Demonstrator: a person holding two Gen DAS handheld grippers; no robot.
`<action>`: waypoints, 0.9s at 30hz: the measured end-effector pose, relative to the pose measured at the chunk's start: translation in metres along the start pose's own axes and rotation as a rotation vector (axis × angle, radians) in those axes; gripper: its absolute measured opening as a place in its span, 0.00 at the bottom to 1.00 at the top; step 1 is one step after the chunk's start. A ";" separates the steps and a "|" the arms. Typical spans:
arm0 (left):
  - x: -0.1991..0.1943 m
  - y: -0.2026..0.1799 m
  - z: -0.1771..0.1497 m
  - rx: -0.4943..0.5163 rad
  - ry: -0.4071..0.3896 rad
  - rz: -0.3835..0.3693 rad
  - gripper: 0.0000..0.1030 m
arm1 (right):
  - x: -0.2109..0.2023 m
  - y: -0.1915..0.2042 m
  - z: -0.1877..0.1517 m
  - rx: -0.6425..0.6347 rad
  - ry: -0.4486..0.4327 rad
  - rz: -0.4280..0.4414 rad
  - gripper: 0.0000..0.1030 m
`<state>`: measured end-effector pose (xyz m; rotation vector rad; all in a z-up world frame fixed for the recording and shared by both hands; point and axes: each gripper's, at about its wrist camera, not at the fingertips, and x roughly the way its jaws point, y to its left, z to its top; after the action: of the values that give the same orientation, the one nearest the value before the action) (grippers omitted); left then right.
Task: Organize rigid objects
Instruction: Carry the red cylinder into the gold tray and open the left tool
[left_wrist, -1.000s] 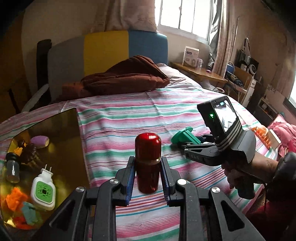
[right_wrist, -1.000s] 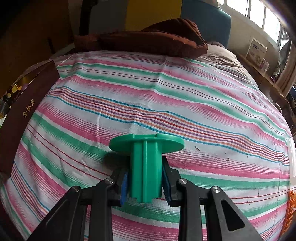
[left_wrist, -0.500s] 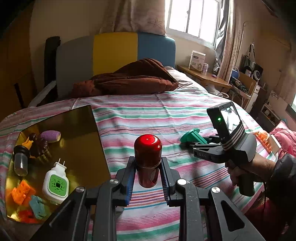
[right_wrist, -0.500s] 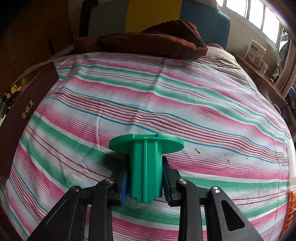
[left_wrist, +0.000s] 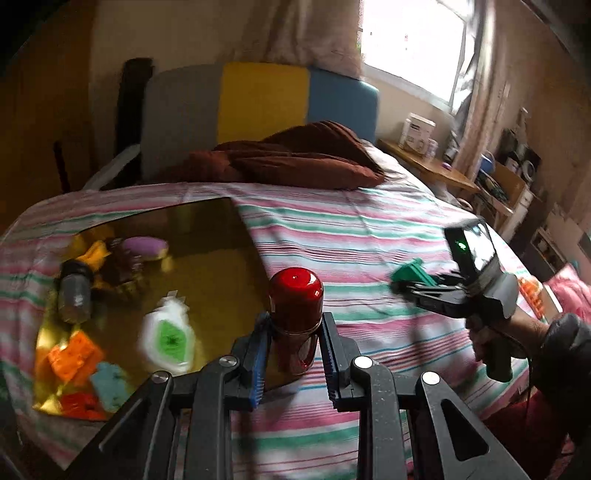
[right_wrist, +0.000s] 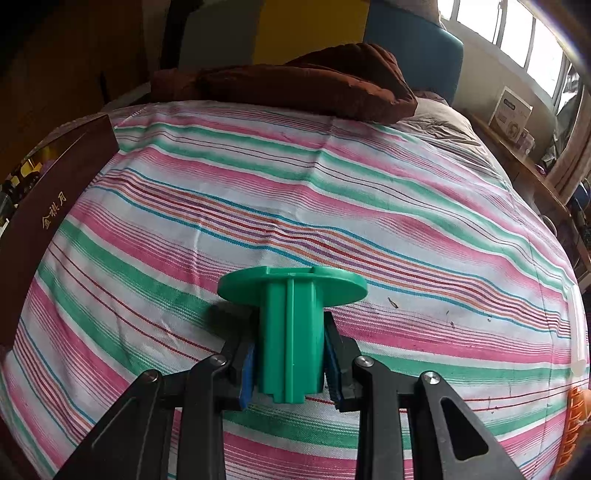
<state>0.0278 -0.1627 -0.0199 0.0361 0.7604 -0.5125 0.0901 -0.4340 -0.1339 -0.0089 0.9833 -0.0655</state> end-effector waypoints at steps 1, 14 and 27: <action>-0.005 0.010 -0.001 -0.018 -0.004 0.016 0.25 | 0.000 0.000 0.000 -0.002 0.000 -0.002 0.29; -0.037 0.168 -0.028 -0.408 0.044 0.185 0.25 | -0.002 0.003 0.000 -0.030 0.001 -0.025 0.29; 0.037 0.164 0.016 -0.299 0.131 0.147 0.26 | -0.002 0.006 -0.001 -0.047 0.002 -0.041 0.29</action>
<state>0.1357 -0.0384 -0.0575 -0.1530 0.9484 -0.2547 0.0887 -0.4276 -0.1326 -0.0722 0.9868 -0.0797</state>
